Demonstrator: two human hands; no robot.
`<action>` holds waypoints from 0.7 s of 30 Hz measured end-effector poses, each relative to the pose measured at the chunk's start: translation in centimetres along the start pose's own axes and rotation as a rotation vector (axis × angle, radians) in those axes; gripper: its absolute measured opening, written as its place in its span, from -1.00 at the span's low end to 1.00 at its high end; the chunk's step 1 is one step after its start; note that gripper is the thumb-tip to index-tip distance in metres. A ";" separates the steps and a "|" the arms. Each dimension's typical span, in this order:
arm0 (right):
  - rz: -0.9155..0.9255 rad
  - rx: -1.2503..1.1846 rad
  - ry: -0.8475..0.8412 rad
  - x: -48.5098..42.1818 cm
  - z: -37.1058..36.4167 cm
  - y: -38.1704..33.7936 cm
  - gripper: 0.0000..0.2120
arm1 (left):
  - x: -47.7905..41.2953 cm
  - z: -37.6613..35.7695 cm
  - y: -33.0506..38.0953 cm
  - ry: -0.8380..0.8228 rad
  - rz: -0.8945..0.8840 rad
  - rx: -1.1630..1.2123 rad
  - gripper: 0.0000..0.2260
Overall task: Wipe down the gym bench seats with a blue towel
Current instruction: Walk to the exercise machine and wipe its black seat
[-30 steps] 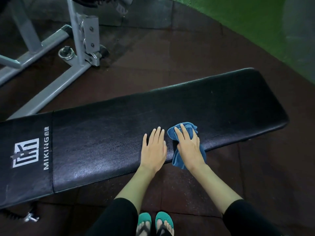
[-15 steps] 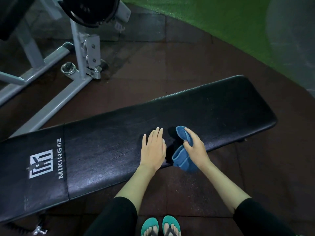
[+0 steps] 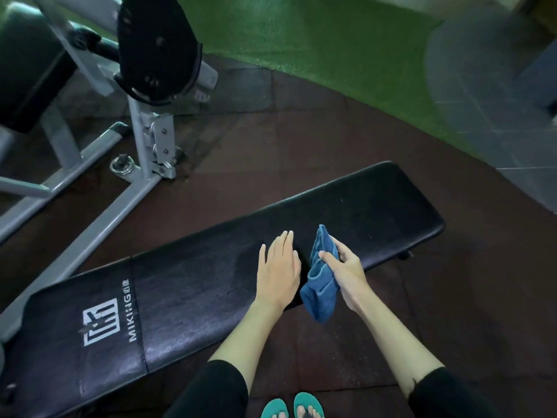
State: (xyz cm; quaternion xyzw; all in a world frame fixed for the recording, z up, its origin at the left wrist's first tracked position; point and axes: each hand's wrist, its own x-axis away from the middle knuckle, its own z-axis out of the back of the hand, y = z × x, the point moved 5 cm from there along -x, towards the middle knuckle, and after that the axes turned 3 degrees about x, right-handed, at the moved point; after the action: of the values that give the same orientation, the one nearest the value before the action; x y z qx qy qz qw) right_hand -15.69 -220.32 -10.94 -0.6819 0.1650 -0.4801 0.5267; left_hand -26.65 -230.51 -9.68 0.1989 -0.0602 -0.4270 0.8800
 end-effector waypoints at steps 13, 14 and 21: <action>0.255 0.293 0.153 8.4 8.0 -12.8 -0.56 | -1.3 10.2 12.8 -0.116 -0.168 0.250 -0.37; 0.260 0.296 0.166 9.0 8.7 -13.6 -0.56 | -1.5 10.8 13.9 -0.135 -0.177 0.250 -0.45; 0.320 0.340 0.241 12.7 14.1 -18.3 -0.55 | -2.0 13.4 21.0 -0.162 -0.272 0.227 -0.63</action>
State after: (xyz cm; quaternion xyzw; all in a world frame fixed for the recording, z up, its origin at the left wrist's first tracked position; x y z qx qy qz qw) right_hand -2.95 -214.54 11.39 -0.4868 0.2493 -0.4890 0.6796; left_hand -16.34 -221.33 11.10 0.2680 -0.1513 -0.5472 0.7784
